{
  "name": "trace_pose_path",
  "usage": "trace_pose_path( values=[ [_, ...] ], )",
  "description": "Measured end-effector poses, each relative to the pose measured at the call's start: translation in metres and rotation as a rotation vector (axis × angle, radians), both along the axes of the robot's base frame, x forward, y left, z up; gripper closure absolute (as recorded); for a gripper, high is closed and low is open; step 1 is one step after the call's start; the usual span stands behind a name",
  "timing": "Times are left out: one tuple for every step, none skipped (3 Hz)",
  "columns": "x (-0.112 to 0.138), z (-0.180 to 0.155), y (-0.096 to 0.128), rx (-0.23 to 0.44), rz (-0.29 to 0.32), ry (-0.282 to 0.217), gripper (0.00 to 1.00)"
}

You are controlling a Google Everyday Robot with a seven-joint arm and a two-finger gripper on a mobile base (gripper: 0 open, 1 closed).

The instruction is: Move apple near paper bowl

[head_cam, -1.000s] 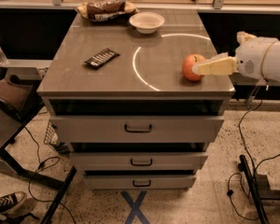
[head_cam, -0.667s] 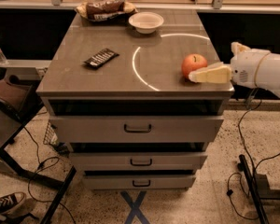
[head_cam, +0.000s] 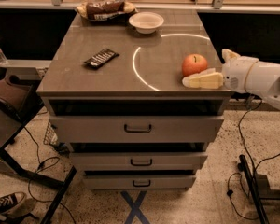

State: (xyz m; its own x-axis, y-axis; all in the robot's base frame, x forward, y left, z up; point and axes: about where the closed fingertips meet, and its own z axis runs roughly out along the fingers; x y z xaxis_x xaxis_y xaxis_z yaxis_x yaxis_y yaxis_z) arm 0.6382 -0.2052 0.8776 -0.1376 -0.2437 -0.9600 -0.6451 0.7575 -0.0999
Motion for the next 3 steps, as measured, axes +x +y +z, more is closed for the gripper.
trace_pose_path(
  values=[
    [0.005, -0.015, 0.012, 0.021, 0.027, 0.002, 0.05],
    [0.007, -0.018, 0.018, 0.030, 0.041, -0.008, 0.28],
    [0.008, -0.018, 0.022, 0.030, 0.046, -0.007, 0.59]
  ],
)
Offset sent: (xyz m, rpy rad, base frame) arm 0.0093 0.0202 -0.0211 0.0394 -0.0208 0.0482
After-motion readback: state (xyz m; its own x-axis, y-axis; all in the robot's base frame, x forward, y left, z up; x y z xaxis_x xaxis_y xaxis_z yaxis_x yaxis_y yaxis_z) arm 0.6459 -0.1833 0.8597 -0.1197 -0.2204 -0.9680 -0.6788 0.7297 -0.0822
